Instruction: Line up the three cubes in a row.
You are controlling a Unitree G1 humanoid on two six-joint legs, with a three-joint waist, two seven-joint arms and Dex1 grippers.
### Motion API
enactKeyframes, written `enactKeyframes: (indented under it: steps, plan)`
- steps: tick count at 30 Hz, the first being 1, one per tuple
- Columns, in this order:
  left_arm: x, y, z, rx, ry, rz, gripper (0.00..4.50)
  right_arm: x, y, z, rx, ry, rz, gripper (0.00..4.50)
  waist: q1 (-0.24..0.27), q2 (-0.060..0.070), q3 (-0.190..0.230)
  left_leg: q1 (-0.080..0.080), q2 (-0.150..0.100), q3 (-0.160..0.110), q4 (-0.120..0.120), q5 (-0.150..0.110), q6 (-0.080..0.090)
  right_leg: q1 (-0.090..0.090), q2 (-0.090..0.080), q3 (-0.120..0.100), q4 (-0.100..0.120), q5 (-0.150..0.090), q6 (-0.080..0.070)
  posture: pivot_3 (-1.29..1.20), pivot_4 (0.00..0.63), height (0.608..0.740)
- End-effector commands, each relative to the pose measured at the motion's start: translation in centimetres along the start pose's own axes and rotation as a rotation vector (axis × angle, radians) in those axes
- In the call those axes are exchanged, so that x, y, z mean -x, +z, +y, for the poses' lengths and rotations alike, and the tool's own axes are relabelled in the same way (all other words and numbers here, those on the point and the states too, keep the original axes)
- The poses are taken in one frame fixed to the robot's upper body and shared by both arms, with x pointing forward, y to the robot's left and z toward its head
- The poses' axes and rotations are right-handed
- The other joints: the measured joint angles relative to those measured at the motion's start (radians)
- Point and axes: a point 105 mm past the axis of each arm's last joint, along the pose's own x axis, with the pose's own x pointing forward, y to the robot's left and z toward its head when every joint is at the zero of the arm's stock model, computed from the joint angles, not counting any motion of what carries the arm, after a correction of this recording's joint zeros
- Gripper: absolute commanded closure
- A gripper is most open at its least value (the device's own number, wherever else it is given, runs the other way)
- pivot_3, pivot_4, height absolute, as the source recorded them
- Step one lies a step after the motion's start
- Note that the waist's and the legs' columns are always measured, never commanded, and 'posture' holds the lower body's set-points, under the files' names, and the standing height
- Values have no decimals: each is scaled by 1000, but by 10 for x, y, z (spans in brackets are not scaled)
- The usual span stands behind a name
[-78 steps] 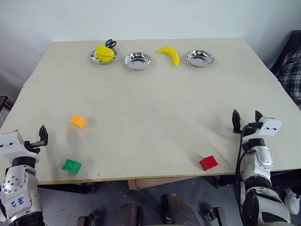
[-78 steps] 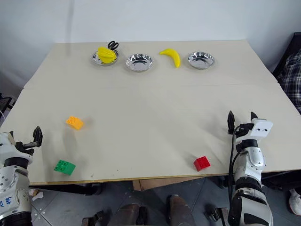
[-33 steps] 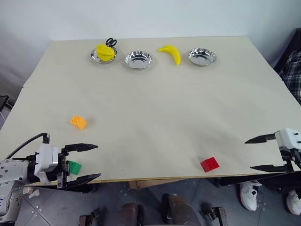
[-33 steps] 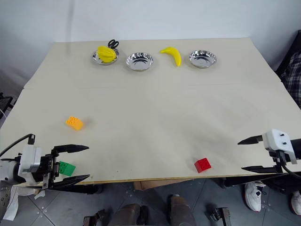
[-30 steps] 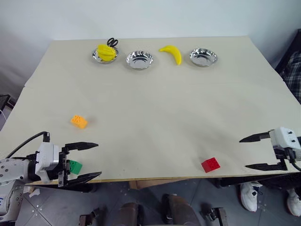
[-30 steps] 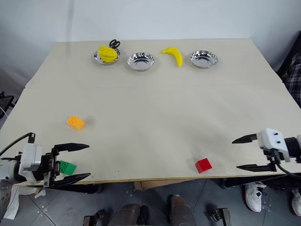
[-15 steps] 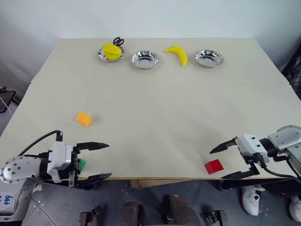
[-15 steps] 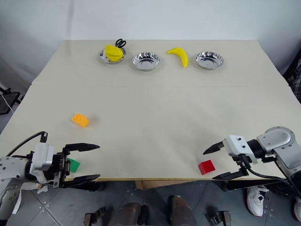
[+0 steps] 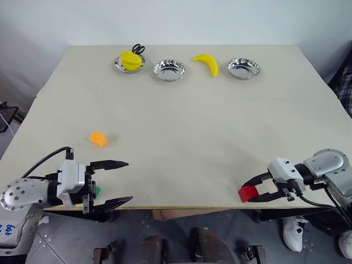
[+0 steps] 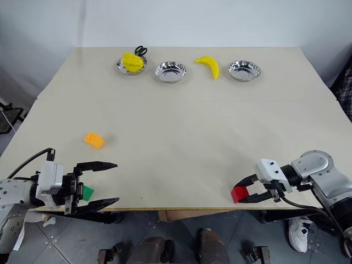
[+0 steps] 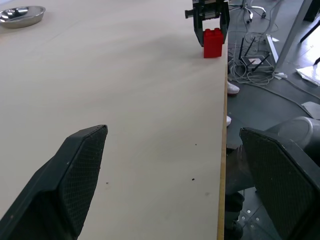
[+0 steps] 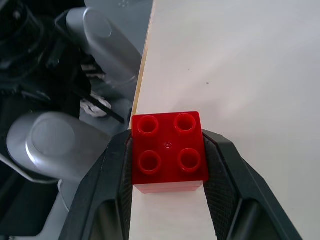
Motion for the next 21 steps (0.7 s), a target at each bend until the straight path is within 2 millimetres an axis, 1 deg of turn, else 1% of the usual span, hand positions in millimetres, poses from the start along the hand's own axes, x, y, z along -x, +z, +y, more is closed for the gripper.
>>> enactKeyframes:
  steps: [1, 3, 5, 10, 15, 21]
  plan:
    - [-3, 12, 1, 2, 4, -59, 0, 12, 11, -8, 32, 0, -4, 2982, 0, 0, 0, 0, 0, 0, 0, 0, 0, 0, 0, 0, 0, 0, 0, 0, 150, 740]
    - [-7, 13, 2, 0, 4, -70, 0, 24, 16, -34, 50, -86, 11, 2982, -5, 0, 0, 0, 0, 0, 1, 0, 0, 0, 0, 0, 0, 0, 0, 0, 150, 740]
    - [-9, 14, 4, -3, 2, -75, 0, 30, 18, -53, 56, -132, 24, 2982, -10, 0, 0, 0, 0, 2, 2, 0, 0, 0, 0, 1, 0, 0, 0, 0, 150, 740]
    - [-14, 15, 11, -13, 4, -86, 0, 30, 14, -84, 63, -191, 54, 2982, -4, -1, 0, 0, 1, 0, 1, 0, -2, -1, 0, -2, 2, 0, -1, 0, 150, 740]
    - [-19, 14, 11, -14, 6, -95, 0, 26, 13, -105, 52, -231, 68, 2982, -5, 0, 0, -2, 0, 0, 2, 0, -2, -2, 0, -4, 1, 1, 0, 0, 150, 740]
    - [-19, 16, 11, -20, 27, -96, 0, 20, 16, -115, 59, -235, 88, 2982, -7, 0, 0, -2, 1, 0, 3, 1, -2, -2, 0, -5, 1, 1, 0, 0, 150, 740]
